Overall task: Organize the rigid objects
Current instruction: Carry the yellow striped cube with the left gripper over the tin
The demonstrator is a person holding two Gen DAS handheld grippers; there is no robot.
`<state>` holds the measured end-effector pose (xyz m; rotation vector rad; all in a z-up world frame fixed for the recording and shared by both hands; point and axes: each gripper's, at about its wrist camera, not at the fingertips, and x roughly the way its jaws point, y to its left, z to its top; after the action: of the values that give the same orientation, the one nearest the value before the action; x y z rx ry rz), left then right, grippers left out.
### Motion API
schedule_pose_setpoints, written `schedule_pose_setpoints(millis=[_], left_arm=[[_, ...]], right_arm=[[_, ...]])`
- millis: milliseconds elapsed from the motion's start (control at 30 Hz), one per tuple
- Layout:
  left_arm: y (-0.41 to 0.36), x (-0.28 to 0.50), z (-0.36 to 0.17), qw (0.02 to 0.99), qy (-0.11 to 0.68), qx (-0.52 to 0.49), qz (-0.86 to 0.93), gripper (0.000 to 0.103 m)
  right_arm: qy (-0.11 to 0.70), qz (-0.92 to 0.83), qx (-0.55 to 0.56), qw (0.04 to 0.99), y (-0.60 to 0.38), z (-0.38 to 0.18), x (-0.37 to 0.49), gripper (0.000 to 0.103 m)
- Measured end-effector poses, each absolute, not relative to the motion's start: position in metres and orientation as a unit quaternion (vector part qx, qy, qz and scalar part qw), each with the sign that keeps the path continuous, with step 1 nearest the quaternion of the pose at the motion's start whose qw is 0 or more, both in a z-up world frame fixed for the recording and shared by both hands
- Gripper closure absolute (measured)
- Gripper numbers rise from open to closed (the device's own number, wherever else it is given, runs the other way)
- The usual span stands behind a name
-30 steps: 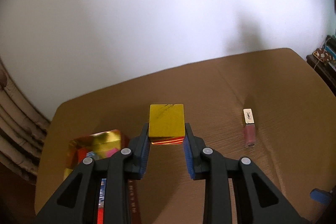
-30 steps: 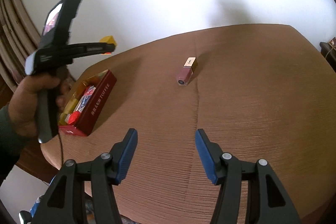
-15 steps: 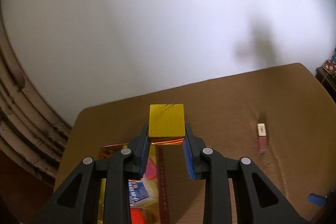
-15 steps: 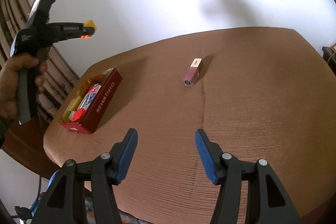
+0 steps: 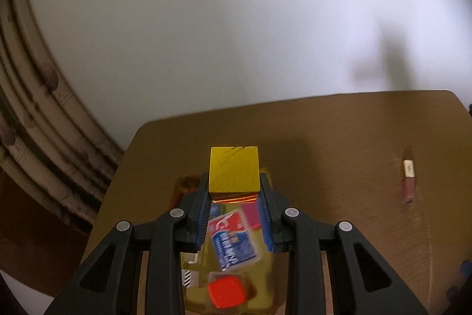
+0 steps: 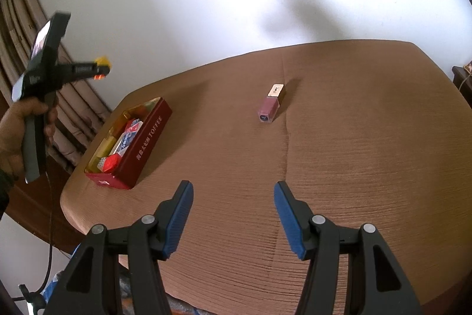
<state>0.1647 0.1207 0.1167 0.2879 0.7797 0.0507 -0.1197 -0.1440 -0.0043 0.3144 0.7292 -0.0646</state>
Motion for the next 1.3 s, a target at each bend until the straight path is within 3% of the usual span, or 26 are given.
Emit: schedule_pose_setpoints(millis=[833,1300], left_arm=[[0.224,0.147,0.034,0.875,0.476,0.065,0.066,0.077],[0.232,0.185,0.038,0.868,0.492,0.016,0.056,0.077]], right_arm=[[0.365,-0.04,0.149,0.918,-0.142,-0.011,-0.114,0.044],[0.374,-0.041,0.147,0.915,-0.142,-0.016,-0.112,0.044]])
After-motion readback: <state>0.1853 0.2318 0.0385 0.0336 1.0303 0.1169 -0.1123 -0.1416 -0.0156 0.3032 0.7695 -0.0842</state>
